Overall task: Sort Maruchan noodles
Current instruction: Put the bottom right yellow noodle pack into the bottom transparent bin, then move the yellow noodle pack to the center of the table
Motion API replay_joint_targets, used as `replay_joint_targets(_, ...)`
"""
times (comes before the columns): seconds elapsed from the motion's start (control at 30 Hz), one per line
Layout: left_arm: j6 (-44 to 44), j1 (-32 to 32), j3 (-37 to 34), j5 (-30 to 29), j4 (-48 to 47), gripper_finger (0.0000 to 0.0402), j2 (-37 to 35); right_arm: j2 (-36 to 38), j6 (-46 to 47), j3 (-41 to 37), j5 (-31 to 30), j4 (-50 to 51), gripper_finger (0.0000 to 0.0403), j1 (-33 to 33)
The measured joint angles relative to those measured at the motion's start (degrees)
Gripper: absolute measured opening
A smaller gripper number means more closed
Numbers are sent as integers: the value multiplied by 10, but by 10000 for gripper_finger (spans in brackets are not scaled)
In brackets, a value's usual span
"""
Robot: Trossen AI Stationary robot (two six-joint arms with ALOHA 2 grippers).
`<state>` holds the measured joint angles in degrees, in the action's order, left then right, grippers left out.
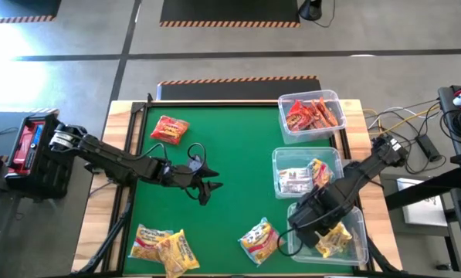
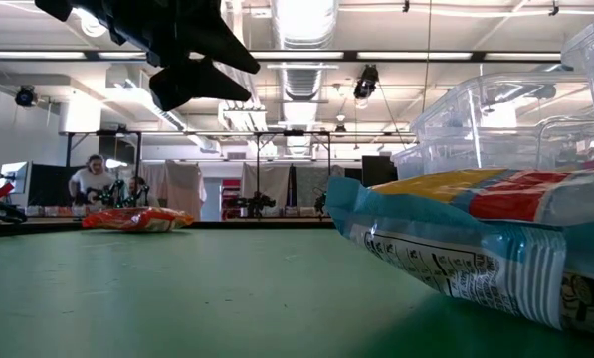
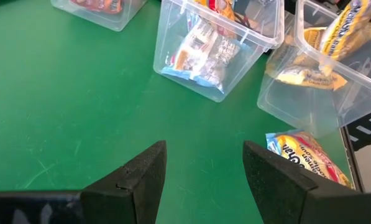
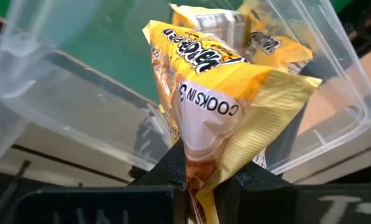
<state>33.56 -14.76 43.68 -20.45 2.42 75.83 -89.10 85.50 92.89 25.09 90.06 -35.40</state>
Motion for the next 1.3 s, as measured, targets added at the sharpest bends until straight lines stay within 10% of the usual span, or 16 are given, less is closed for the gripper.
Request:
replay_joint_targets(0.63, 36, 0, 0, 0, -1, 194, 7, 8, -186, 2, 76, -1, 150, 43)
replay_joint_targets(0.97, 156, 3, 16, 0, -78, 194, 7, 9, -453, 39, -137, -29, 140, 149)
replay_joint_targets(1.3, 361, -55, 148, 72, -369, 194, 17, 10, -663, 40, -315, -106, 136, 256)
